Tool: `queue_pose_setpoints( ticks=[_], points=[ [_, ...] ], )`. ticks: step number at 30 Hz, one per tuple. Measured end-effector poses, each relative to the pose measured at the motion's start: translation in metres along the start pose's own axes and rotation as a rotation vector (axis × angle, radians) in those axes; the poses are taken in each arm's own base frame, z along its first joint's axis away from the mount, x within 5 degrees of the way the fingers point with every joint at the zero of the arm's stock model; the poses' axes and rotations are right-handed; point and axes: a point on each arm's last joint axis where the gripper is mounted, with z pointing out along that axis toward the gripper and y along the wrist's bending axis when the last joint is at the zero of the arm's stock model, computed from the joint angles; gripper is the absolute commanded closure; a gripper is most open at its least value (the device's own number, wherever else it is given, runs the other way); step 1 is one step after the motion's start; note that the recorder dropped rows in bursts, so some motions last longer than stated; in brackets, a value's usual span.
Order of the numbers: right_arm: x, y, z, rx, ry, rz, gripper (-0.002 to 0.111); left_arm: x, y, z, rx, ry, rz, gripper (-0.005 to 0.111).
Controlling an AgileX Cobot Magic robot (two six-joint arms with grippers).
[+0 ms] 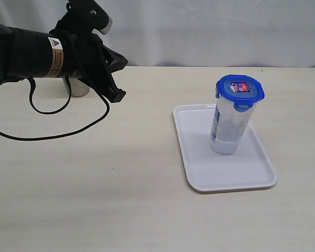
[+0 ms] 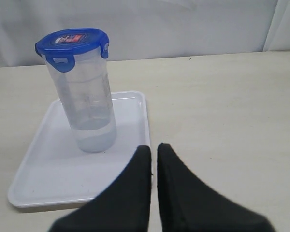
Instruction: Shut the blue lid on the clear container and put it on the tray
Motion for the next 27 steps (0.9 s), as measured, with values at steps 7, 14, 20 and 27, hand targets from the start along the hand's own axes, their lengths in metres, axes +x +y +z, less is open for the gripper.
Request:
queue_pose_setpoints(
  ticks=[7,14,20,27],
  points=[
    [0.0,0.0,0.0,-0.004,0.0,0.01,0.104,0.0,0.0,0.0,0.0,0.0,0.0,0.107],
    [0.0,0.0,0.0,-0.004,0.0,0.01,0.104,0.0,0.0,0.0,0.002,-0.001,-0.003,0.107],
    [0.0,0.0,0.0,-0.004,0.0,0.01,0.104,-0.007,0.001,-0.002,-0.001,-0.086,-0.384,0.107],
    [0.0,0.0,0.0,-0.004,0.0,0.01,0.104,-0.002,0.002,-0.022,-0.045,-0.215,-1.118,0.107]
  ],
)
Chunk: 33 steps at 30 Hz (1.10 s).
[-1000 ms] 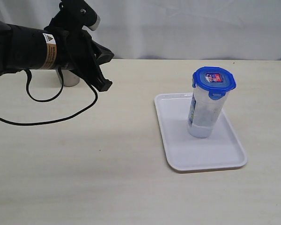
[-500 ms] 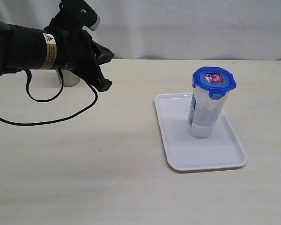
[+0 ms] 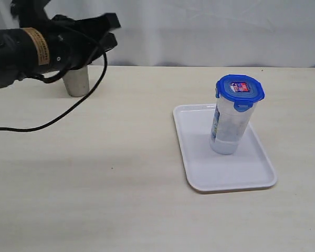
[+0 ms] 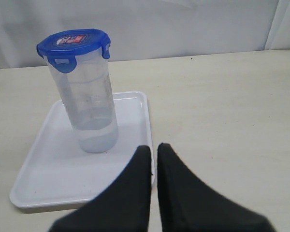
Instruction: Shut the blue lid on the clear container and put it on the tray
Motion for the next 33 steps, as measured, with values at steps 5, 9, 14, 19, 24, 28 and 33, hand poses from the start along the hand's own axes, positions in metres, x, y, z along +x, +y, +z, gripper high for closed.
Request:
queue_pose_setpoints(
  ticks=[5,9,14,19,24,28,33],
  points=[
    [0.0,0.0,0.0,0.0,0.0,0.0,0.104,0.009,0.009,-0.032,-0.036,-0.049,-0.29,0.107],
    [0.0,0.0,0.0,0.0,0.0,0.0,0.104,0.019,0.015,-0.059,-0.038,-0.071,-0.375,0.107],
    [0.0,0.0,0.0,0.0,0.0,0.0,0.104,0.032,0.02,-0.108,0.001,-0.128,-0.503,0.107],
    [0.0,0.0,0.0,0.0,0.0,0.0,0.104,0.052,0.031,-0.159,0.012,-0.155,-0.614,0.107],
    [0.0,0.0,0.0,0.0,0.0,0.0,0.104,0.07,0.04,-0.201,0.029,-0.156,-0.647,0.107],
    [0.0,0.0,0.0,0.0,0.0,0.0,0.104,0.084,0.05,-0.219,0.09,-0.194,-0.679,0.107],
    [0.0,0.0,0.0,0.0,0.0,0.0,0.104,0.093,0.069,-0.23,0.065,-0.318,-0.707,0.107]
  ],
)
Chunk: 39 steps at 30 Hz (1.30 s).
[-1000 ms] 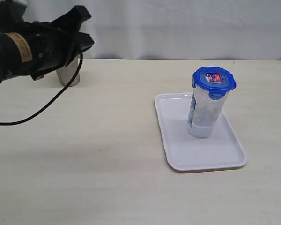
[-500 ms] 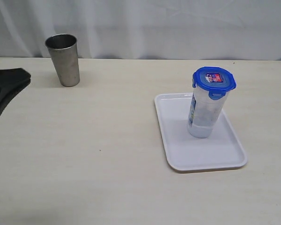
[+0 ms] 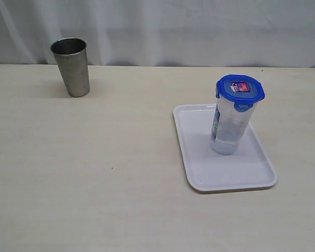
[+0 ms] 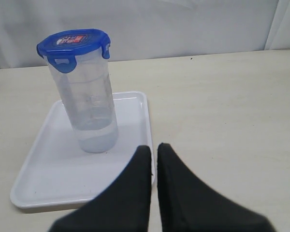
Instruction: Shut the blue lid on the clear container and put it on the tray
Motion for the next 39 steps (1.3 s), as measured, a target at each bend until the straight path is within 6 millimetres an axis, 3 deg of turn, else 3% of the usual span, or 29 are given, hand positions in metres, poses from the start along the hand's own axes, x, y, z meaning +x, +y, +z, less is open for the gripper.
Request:
queue_pose_setpoints(
  ticks=[12,25,34,39],
  points=[
    [0.0,0.0,0.0,0.0,0.0,0.0,0.104,-0.014,-0.004,-0.032,0.172,-0.272,-0.003,0.107],
    [0.0,0.0,0.0,0.0,0.0,0.0,0.104,-0.014,-0.004,-0.032,0.213,-0.285,0.008,0.107],
    [0.0,0.0,0.0,0.0,0.0,0.0,0.104,-0.011,0.025,-0.025,0.199,-0.293,0.016,0.107],
    [0.0,0.0,0.0,0.0,0.0,0.0,0.104,-0.012,0.028,-0.027,0.143,-0.34,0.211,0.107]
  ],
)
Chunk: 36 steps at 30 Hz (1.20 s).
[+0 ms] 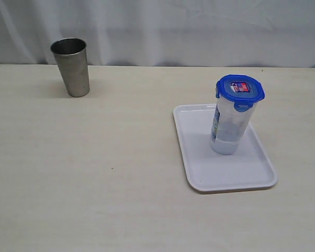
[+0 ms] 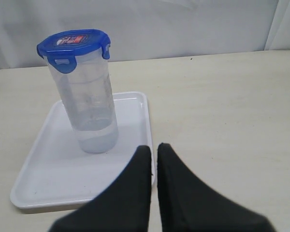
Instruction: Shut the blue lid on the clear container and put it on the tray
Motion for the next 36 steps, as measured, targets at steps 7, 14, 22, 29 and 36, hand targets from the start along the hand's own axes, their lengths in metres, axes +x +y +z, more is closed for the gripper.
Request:
queue_pose_setpoints(
  ticks=[7,14,22,29,36],
  points=[
    [0.0,0.0,0.0,0.0,0.0,0.0,0.104,0.001,0.004,0.0,-0.04,0.01,0.553,0.107],
    [0.0,0.0,0.0,0.0,0.0,0.0,0.104,0.004,0.014,-0.001,-0.117,0.115,1.006,0.107],
    [0.0,0.0,0.0,0.0,0.0,0.0,0.104,0.008,0.024,-0.004,-0.187,0.237,1.185,0.107],
    [0.0,0.0,0.0,0.0,0.0,0.0,0.104,0.009,0.027,-0.005,-0.201,0.28,1.27,0.107],
    [0.0,0.0,0.0,0.0,0.0,0.0,0.104,0.009,0.027,-0.005,-0.201,0.282,1.296,0.107]
  ],
)
